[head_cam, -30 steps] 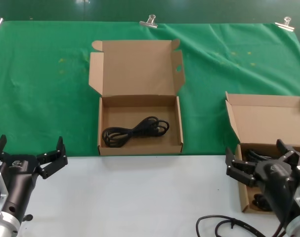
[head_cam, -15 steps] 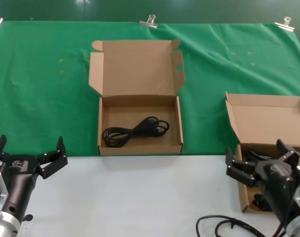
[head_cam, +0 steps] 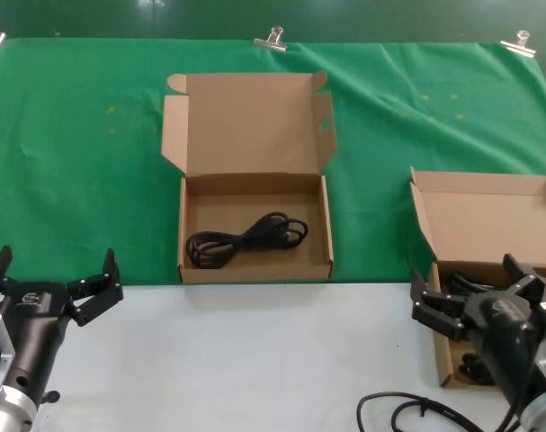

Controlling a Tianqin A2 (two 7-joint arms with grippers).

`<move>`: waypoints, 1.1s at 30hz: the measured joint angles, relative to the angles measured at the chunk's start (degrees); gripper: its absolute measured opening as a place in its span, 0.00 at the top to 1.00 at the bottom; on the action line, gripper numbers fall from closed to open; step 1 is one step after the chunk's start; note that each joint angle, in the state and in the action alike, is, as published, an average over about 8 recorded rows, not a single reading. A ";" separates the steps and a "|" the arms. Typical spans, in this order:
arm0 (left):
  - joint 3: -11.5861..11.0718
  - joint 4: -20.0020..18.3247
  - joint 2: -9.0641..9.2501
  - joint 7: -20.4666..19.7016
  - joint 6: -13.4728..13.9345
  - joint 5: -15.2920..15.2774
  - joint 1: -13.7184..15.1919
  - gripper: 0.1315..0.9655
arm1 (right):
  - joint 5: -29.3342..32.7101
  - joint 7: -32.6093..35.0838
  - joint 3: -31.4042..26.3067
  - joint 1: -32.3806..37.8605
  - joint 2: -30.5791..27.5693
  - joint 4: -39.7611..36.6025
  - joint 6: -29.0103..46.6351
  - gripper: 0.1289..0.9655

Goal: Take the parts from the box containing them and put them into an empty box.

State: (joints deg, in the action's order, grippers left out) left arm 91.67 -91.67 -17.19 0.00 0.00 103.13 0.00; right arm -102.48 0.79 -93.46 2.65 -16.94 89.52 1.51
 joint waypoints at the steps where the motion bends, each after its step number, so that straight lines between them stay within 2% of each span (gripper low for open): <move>1: 0.00 0.00 0.00 0.00 0.00 0.00 0.00 0.00 | 0.00 0.00 0.00 0.00 0.00 0.00 0.00 0.00; 33: 0.00 0.00 0.00 0.00 0.00 0.00 0.00 0.00 | 0.00 0.00 0.00 0.00 0.00 0.00 0.00 0.00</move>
State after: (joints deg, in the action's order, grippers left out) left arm 91.67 -91.67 -17.19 0.00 0.00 103.13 0.00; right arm -102.48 0.79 -93.46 2.65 -16.94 89.52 1.51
